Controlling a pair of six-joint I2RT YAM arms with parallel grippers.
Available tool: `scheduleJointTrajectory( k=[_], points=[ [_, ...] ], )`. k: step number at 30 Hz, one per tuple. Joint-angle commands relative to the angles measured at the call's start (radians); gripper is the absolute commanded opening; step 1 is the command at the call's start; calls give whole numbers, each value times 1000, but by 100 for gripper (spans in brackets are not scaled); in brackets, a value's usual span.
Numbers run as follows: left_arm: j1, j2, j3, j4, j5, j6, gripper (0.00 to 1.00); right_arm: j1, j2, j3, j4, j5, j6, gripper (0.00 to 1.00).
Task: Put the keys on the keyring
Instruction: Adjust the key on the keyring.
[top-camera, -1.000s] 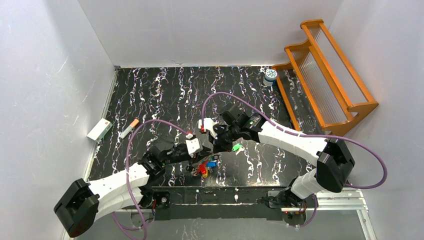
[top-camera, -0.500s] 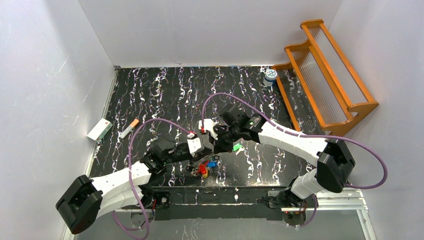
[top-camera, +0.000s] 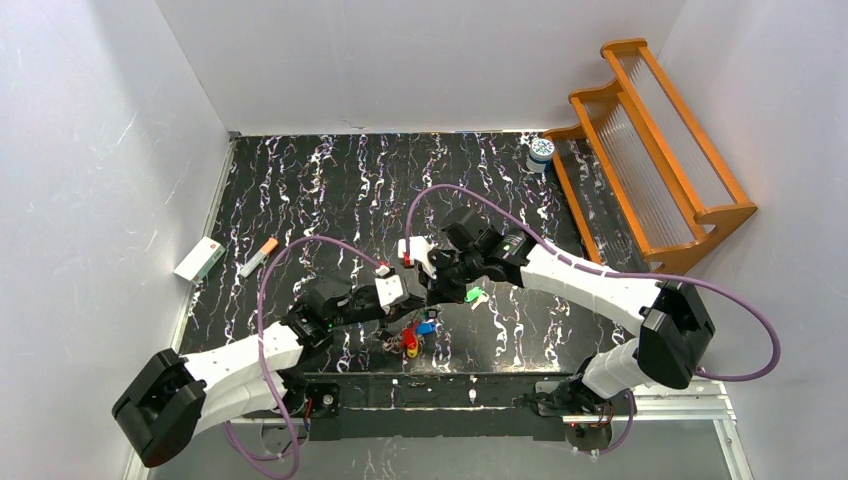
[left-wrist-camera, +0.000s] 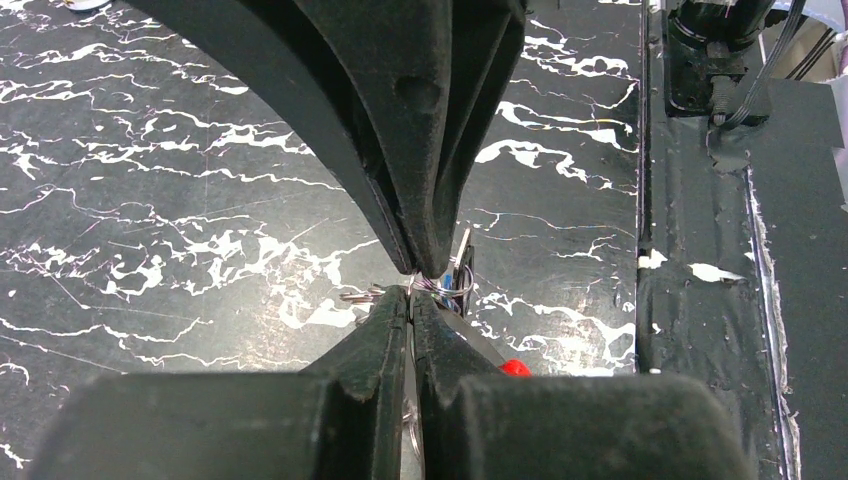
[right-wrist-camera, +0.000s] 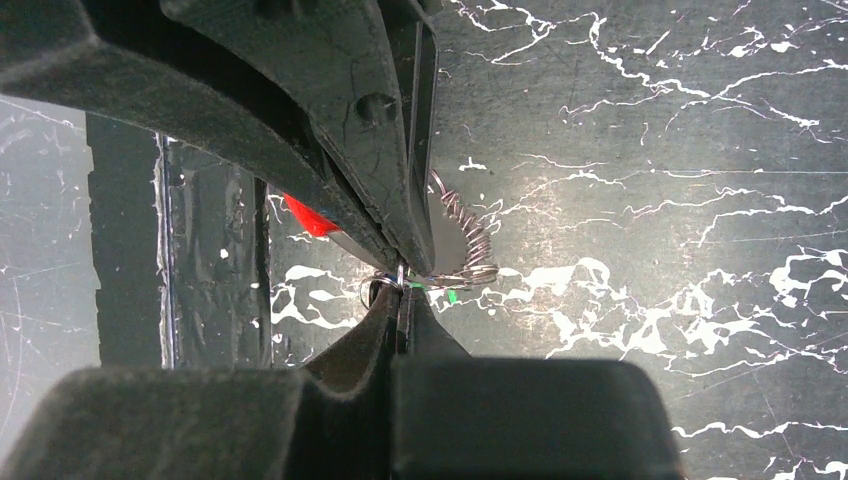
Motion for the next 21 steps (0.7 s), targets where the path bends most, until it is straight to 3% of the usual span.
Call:
scheduleJointTrajectory(
  k=[1, 3, 6, 9, 13, 21],
  points=[
    [-6, -36, 4, -4, -3, 7, 0, 5, -49, -14, 114, -39, 2, 1],
    [-6, -57, -8, 3, -26, -2, 0, 4, -57, -28, 139, -16, 21, 12],
    [-6, -97, -35, 36, -63, -26, 0, 2, -91, -61, 203, 50, 72, 38],
    [-6, -135, -75, 105, -116, -83, 0, -4, -151, -123, 301, 79, 110, 52],
    [-6, -172, -141, 231, -159, -151, 0, -13, -230, -204, 420, 87, 163, 59],
    [-6, -220, -244, 461, -179, -201, 0, -35, -297, -313, 595, 19, 284, 54]
  ],
)
